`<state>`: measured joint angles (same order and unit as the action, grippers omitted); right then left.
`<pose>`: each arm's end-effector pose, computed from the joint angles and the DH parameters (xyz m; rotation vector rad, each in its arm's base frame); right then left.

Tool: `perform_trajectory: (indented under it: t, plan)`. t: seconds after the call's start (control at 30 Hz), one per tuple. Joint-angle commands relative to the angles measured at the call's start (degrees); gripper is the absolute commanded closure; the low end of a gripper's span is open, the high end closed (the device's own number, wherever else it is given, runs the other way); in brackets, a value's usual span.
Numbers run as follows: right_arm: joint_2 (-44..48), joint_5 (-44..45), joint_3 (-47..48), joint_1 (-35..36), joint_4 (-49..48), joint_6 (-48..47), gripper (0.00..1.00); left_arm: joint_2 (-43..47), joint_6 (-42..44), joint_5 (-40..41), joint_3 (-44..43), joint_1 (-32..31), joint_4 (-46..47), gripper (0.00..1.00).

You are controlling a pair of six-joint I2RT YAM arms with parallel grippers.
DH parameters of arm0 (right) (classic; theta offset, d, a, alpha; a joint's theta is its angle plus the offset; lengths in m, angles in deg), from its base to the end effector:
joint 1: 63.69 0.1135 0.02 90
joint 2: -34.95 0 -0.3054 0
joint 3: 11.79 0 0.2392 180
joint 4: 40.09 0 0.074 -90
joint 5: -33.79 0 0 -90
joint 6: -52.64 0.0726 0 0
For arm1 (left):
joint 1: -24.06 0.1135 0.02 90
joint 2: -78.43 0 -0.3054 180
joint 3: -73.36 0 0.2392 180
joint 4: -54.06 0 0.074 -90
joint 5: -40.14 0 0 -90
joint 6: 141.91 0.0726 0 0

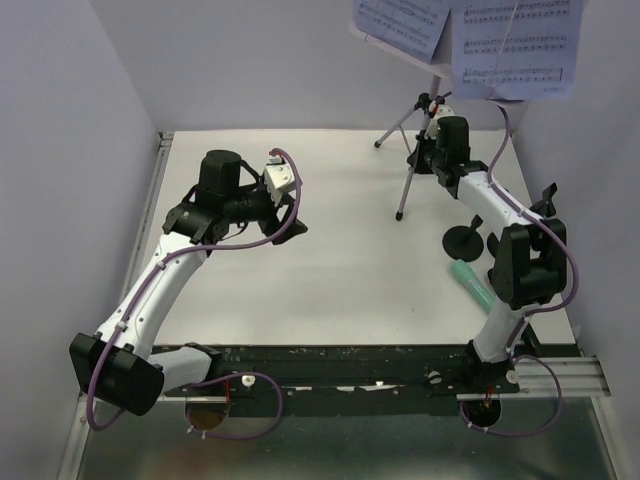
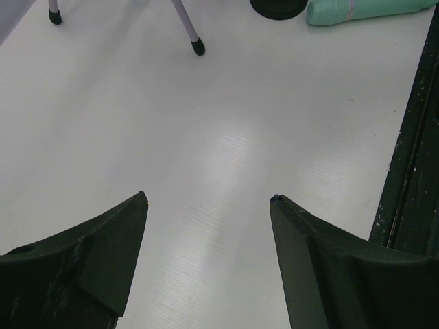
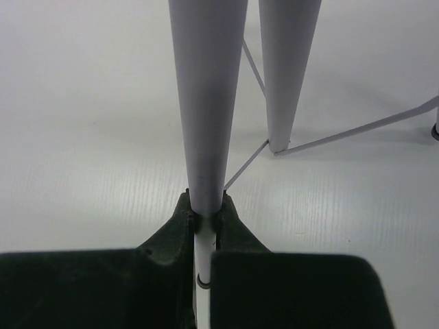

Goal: Pack up the instrument practice props

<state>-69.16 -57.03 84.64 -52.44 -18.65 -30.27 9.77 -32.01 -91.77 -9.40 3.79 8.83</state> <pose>0.4505 0.0907 0.3064 -0.0845 2.0841 0.2101 0.2181 -0.1323 0.3900 1.0948 1.7333 -0.7710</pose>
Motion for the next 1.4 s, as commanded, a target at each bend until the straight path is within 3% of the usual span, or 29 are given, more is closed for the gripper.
perform_trajectory:
  t: [0.0,0.6,1.0,1.17,1.37]
  plan:
    - [0.05,-20.59,-0.69,1.24,0.21,1.78,1.00,-0.68,0.66,1.04,-2.18,-0.29,2.04,0.18]
    - [7.26,-47.24,-14.14,2.46,-4.90,2.05,1.00,-7.89,-0.39,0.16,-1.56,-1.17,13.65,0.18]
    - [8.76,-60.96,-17.49,9.67,-4.28,-3.22,1.00,3.35,-1.27,1.74,5.38,-1.17,8.21,0.18]
    - [7.09,-65.09,-14.59,12.83,0.89,-9.27,1.00,8.19,0.66,2.62,8.02,-1.17,4.34,0.18]
    - [6.91,-64.40,-13.79,13.45,3.89,-9.99,1.00,11.36,1.81,3.42,9.95,-1.09,2.31,0.18]
